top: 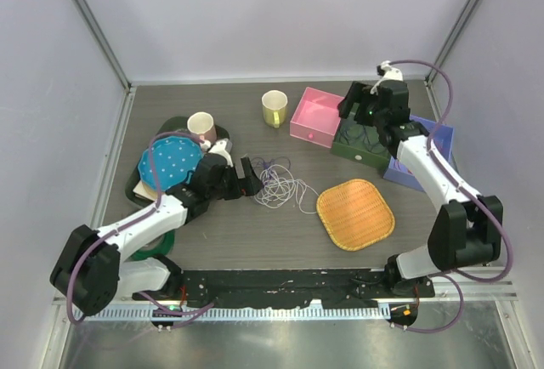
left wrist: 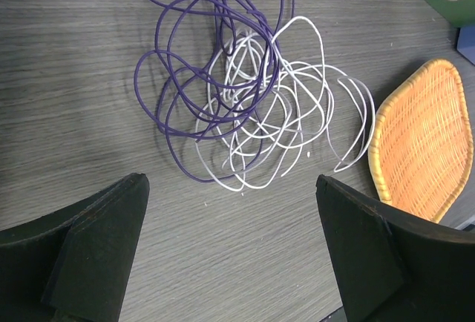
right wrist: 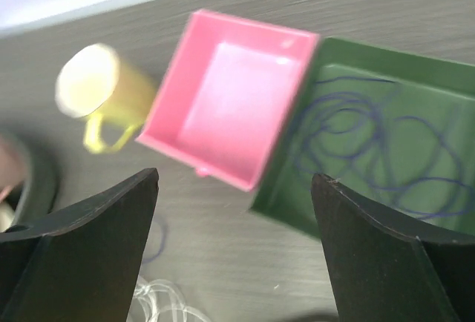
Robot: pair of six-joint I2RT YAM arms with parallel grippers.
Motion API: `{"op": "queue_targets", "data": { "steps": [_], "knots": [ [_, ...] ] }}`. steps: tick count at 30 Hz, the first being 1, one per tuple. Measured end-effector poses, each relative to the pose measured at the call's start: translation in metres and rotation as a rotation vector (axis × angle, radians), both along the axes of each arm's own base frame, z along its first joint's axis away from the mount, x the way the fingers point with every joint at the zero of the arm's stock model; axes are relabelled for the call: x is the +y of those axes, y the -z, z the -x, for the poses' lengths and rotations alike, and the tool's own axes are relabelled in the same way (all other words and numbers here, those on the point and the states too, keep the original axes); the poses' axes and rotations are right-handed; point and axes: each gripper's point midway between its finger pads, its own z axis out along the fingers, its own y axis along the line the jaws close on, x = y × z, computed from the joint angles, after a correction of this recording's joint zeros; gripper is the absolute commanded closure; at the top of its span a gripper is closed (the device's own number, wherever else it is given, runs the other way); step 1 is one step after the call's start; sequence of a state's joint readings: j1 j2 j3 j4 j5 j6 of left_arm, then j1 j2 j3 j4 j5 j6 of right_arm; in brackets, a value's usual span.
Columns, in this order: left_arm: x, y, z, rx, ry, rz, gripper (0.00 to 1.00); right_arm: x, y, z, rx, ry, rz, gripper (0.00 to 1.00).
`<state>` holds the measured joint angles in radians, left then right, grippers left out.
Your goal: Untangle the cables
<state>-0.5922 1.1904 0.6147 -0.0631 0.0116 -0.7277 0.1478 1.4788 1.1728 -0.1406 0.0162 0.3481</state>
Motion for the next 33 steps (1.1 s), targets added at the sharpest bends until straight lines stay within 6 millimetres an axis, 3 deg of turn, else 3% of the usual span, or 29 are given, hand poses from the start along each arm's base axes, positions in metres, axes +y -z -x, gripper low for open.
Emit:
{"op": "queue_targets", "data": {
  "steps": [4,8,10,13,14,15,17,18,19,23,27,33],
  "knots": [
    [-0.004,0.009,0.002,0.031,0.020,0.000,0.00,0.068,-0.005,0.039,-0.031,-0.249,0.014,0.11],
    [-0.007,0.018,0.001,0.053,0.030,-0.006,0.00,0.135,0.036,0.097,0.026,-0.462,0.046,0.11],
    [-0.010,0.023,0.000,0.071,0.034,-0.013,0.03,0.150,0.067,0.125,0.094,-0.521,0.055,0.11],
    [-0.014,0.029,-0.003,0.093,0.044,-0.019,0.16,0.148,0.101,0.146,0.170,-0.520,0.061,0.11],
    [-0.016,0.031,-0.004,0.099,0.050,-0.016,0.24,0.148,0.106,0.148,0.176,-0.516,0.057,0.11],
    [-0.018,0.033,-0.004,0.104,0.055,-0.014,0.46,0.148,0.109,0.149,0.178,-0.515,0.054,0.11],
    [-0.022,0.038,-0.004,0.123,0.065,-0.005,0.75,0.151,0.105,0.147,0.160,-0.512,0.042,0.11],
    [-0.023,0.041,-0.004,0.131,0.069,-0.005,0.96,0.153,0.101,0.144,0.144,-0.510,0.035,0.11],
    [-0.024,0.043,-0.004,0.139,0.072,-0.005,1.00,0.155,0.096,0.141,0.127,-0.510,0.027,0.11],
    [-0.025,0.048,-0.001,0.153,0.082,-0.005,1.00,0.170,0.077,0.126,0.072,-0.527,0.011,0.11],
    [-0.021,0.040,0.003,0.126,0.076,0.006,1.00,0.198,0.066,0.108,0.051,-0.602,0.042,0.11],
    [0.005,0.035,0.023,0.082,0.020,0.004,1.00,0.260,0.078,0.096,0.068,-0.807,0.192,0.13]
  ]
}}
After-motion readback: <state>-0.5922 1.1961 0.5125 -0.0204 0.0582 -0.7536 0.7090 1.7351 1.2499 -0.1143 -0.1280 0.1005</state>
